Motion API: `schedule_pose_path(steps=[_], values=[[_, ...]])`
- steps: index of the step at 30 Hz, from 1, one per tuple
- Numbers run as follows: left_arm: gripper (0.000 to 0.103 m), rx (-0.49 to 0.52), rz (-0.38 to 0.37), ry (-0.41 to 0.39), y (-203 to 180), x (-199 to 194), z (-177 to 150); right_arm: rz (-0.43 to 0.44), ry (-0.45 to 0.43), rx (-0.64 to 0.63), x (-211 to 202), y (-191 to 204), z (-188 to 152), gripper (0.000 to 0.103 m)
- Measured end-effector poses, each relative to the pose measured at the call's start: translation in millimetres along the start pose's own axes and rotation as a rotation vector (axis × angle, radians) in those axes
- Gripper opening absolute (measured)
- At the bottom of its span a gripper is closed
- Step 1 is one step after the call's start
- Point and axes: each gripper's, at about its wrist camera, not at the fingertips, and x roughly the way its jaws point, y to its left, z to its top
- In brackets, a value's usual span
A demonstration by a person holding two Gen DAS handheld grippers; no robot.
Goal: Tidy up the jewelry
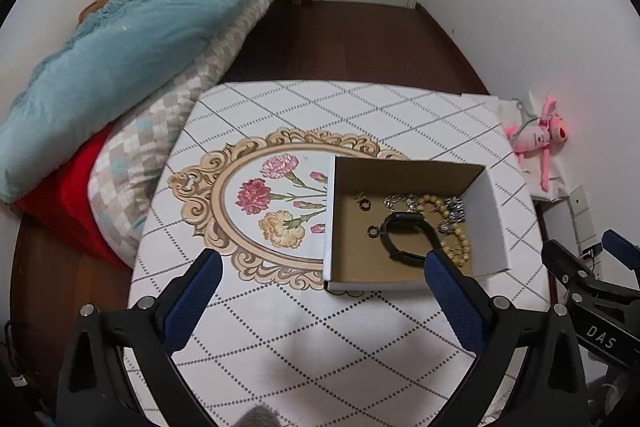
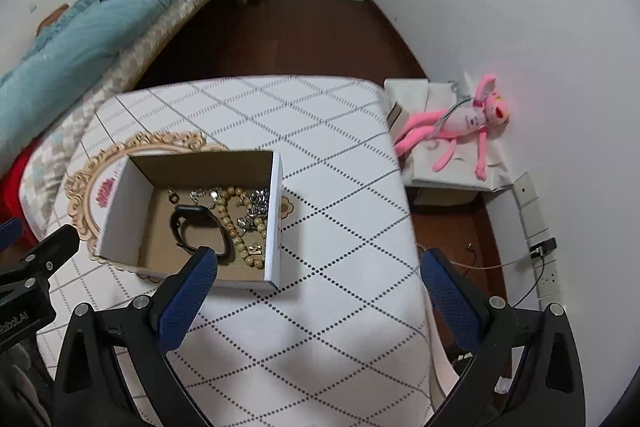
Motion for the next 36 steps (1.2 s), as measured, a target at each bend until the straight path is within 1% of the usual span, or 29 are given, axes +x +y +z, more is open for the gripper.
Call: schedule_pose_path(steps=[4, 10, 13, 20, 28, 36], values=[[0.103, -0.005, 0.005, -0.050, 1.5, -34.0, -4.4, -0.004, -0.075, 0.010, -45.5, -5.0, -6.2, 0.103], [0.103, -0.005, 0.008, -0.127, 3.2, -91.7, -14.5, -0.004, -0.164, 0.018, -106.4, -8.0, -17.5, 0.103], [0.103, -0.001, -0.001, -0.144, 3.7, -112.7, -20.0, 0.004, -0.194, 0.020, -132.7, -10.1, -24.0, 0.103], [0.103, 0.001, -0.020, -0.151, 6.2, -149.1, -29.7, 0.021, -0.245, 0.020, -185.5, -12.8, -35.8, 0.103], [0.103, 0.014, -0.029, -0.176, 2.9, -183.3, -28.5, 0.031, -0.258, 0.034, -222.6, -17.4, -38.5, 0.103], [0.103, 0.010, -0.033, -0.162, -1.0, -188.0, -25.6, 0.038, -0.240, 0.036, -232.4, -20.4, -34.3, 0.103]])
